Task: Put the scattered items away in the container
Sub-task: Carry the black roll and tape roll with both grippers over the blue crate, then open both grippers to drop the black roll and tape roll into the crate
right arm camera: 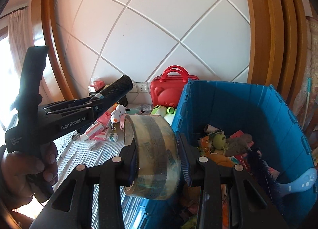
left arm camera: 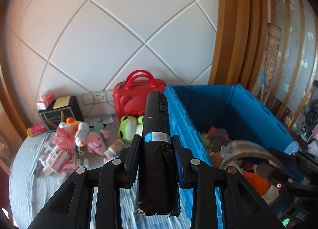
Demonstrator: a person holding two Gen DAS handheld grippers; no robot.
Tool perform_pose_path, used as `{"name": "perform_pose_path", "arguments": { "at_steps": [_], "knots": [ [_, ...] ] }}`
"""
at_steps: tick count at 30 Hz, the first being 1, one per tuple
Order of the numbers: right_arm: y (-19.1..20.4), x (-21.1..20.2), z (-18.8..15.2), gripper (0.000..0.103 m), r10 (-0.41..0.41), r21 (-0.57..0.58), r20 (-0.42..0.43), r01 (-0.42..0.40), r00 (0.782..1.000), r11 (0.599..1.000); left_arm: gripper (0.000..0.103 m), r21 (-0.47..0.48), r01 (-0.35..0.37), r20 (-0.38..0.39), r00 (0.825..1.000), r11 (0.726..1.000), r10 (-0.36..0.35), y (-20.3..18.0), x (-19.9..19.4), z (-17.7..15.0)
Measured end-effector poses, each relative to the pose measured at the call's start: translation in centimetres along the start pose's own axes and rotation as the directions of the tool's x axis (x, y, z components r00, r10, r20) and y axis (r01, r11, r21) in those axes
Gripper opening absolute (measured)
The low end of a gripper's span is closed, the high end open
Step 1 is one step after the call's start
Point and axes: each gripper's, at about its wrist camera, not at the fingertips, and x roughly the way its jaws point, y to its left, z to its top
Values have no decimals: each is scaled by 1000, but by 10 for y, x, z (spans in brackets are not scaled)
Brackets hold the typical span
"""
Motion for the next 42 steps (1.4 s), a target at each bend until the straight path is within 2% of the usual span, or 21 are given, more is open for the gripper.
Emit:
{"name": "perform_pose_path", "arguments": {
  "at_steps": [5,13,29,30,31,32,33,34,42],
  "knots": [
    [-34,-10,-7,35,-18,40,-11,18,1000,999,30,53,47,2,999,997,-48,-47,13,14],
    [-77,-11,-18,35,-52,83,-39,55,998,995,30,106,105,-2,994,989,-105,-99,36,37],
    [-136,-5,-26,36,-82,128,-81,92,993,987,30,141,131,20,991,981,-135,-150,83,84],
    [-137,-3,-26,37,-79,124,-87,90,993,988,42,140,128,35,990,982,-134,-150,83,86],
    [-138,0,-26,39,-88,114,-99,99,991,989,60,138,135,44,989,981,-142,-151,84,89],
    [-138,2,-26,61,-101,104,-103,112,990,988,103,137,147,48,987,980,-155,-151,84,91],
    [-139,3,-26,96,-108,101,-100,118,989,988,102,134,144,73,985,980,-155,-149,82,92],
    [-140,3,-26,103,-107,101,-94,117,990,988,102,141,128,83,987,982,-141,-149,80,92],
    [-141,10,-24,103,-77,95,-92,85,993,992,102,104,64,72,995,993,-72,-121,79,82]
  ]
}}
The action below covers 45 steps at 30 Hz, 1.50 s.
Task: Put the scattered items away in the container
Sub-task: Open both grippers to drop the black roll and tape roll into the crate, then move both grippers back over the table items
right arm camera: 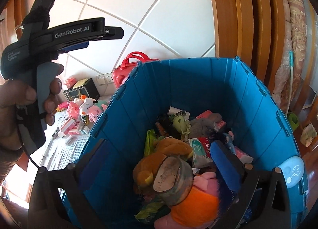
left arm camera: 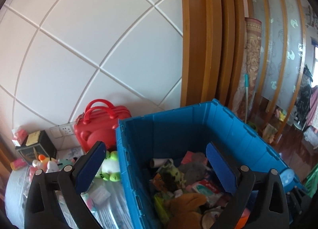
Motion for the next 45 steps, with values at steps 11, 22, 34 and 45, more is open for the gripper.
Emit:
{"name": "perform_pose_path", "arguments": {
  "at_steps": [11,22,34,45],
  "knots": [
    [47,5,1,103,94,-70,11,-93,995,993,102,-81,-119,-69,991,990,113,72,-32,-57],
    [151,22,4,103,192,-181,10,-187,981,965,102,-184,-259,-131,963,948,237,196,-81,-126],
    [287,91,-14,103,143,-195,-49,-150,988,969,102,-188,-297,-252,936,936,246,357,-92,-230],
    [336,228,-48,103,-14,-159,-147,-10,989,987,102,-125,-261,-329,921,957,208,457,-26,-328]
  ]
}}
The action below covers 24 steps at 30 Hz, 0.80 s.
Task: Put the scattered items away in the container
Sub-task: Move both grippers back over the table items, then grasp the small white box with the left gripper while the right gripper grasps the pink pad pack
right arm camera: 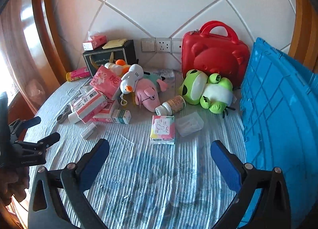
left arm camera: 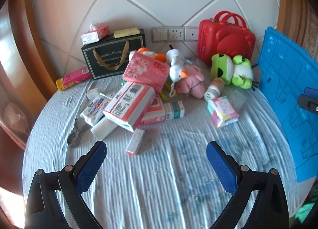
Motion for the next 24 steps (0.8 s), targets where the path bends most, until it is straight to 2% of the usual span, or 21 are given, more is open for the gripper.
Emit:
{"name": "perform_pose_path", "arguments": {
  "at_steps": [5,9,12,16,18,23,24],
  "knots": [
    [13,80,-13,103,-40,-11,-65,39,997,999,101,6,26,-17,1000,1000,-26,25,73,-16],
    [18,135,-13,103,-57,-18,-88,55,994,998,93,24,52,-58,997,998,-51,36,131,-22],
    [20,170,-13,103,-75,-31,-101,72,992,997,92,36,58,-85,995,998,-55,41,163,-28],
    [17,205,-14,103,-103,-23,-125,101,987,995,87,41,68,-106,992,997,-63,44,186,-35],
    [14,217,-13,103,-129,-16,-128,128,983,992,77,45,72,-113,991,996,-67,44,192,-36],
    [12,245,-8,103,-146,-30,-163,143,976,989,69,49,99,-124,988,994,-93,43,200,-39],
    [12,249,-8,103,-144,-31,-171,141,975,990,64,46,107,-124,987,993,-100,44,199,-40]
  ]
}}
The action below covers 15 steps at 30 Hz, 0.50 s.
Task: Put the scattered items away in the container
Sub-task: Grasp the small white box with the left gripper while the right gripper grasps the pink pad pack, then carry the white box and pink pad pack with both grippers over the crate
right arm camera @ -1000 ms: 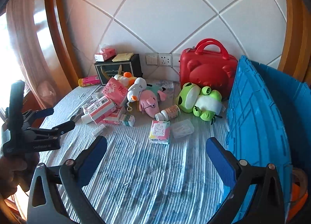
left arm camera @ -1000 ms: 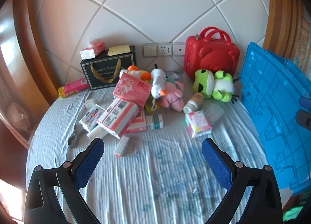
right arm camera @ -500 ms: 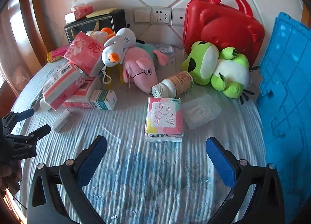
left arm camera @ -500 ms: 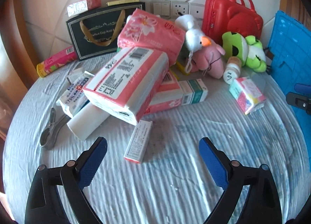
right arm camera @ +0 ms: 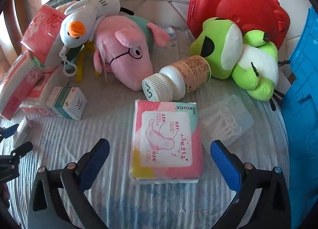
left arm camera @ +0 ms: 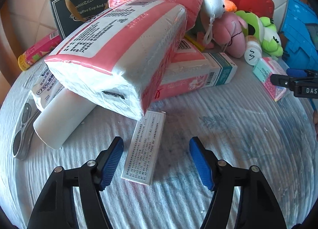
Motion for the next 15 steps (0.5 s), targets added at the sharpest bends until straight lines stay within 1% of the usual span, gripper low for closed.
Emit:
{"name": "perform_pose_path", "arguments": {
  "at_steps": [1,2,3,4,5,8,15],
  "knots": [
    [1,3,1,101,-2,-2,-4,2,1000,1000,59,0,1,4,1000,1000,-1,0,0,0],
    [1,5,2,89,-1,-4,-8,1,1000,1000,46,1,3,7,1000,1000,-3,-1,-1,0],
    [2,7,2,72,-14,-7,-16,14,1000,1000,36,-2,2,6,1000,1000,-2,-1,-1,1],
    [2,7,3,68,-23,-10,-20,23,1000,1000,30,-8,3,3,1000,1000,-3,-1,-2,1],
    [1,7,3,68,-17,-4,-20,17,1000,1000,26,-12,7,-1,1000,1000,-7,-1,-2,2],
    [0,2,4,65,1,5,-20,0,1000,1000,26,-13,12,-5,1000,1000,-12,-3,-5,4],
    [1,-26,1,64,16,0,0,-16,1000,1000,26,-22,9,11,1000,1000,-9,-8,-27,4]
  ]
}}
